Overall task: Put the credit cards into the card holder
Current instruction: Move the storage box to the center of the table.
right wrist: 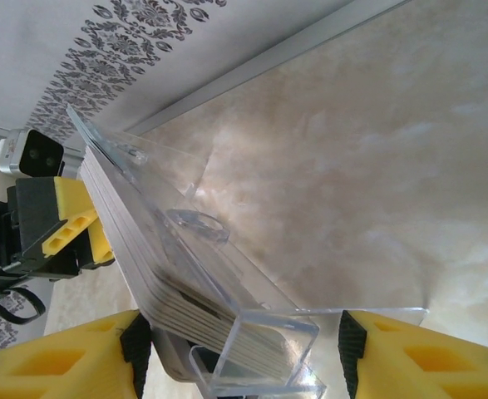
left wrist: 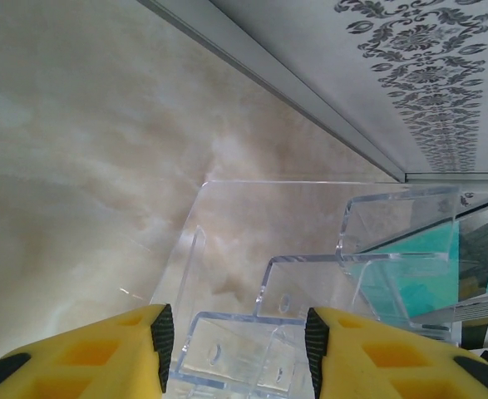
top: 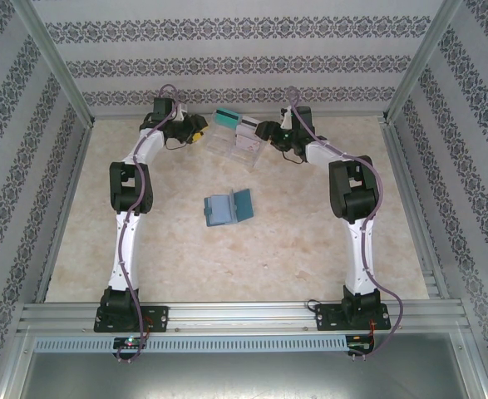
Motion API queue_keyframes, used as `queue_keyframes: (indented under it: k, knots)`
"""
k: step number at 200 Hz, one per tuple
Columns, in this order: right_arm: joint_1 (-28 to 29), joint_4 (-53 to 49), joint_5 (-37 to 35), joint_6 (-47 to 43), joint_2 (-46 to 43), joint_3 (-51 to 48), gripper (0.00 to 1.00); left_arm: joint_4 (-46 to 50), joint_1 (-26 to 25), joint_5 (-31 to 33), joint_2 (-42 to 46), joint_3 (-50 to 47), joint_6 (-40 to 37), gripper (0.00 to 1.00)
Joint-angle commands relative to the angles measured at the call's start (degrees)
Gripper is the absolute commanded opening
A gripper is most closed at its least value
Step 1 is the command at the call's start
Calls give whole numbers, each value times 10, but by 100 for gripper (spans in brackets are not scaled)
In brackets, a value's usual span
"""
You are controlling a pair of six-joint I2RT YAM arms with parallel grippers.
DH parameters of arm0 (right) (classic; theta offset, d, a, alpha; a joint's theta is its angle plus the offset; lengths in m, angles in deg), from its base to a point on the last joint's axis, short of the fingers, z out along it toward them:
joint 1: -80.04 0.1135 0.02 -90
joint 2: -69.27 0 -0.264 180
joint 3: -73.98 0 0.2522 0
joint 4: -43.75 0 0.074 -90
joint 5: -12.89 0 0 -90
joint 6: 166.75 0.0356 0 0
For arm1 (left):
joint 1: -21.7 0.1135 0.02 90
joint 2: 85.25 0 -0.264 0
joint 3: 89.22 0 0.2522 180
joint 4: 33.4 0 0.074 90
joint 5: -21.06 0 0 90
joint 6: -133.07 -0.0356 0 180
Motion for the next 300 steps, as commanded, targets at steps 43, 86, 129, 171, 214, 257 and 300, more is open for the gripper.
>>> queue_keyframes:
  k: [43,86,129,171,214,257,300]
  knots:
    - [10,0,54,-25,-2,-4,63,-32,-56,-46,74,-120,-22,46]
    - [9,-1,67,-44,-45,-67,63,-161,-66,-38,214,-359,18,45]
    - [8,-3,89,-54,-101,-151,63,-215,-72,-31,320,-521,27,45]
    - [19,14,96,-48,-177,-276,63,-162,-74,-3,394,-594,-20,45]
    - [31,7,80,-62,-246,-367,63,-152,-74,13,436,-647,-25,45]
    - [1,-122,60,-140,-302,-315,66,-84,-73,47,451,-626,-66,45]
    - [-13,-300,4,-277,-332,-224,72,-38,-74,98,474,-614,-90,48]
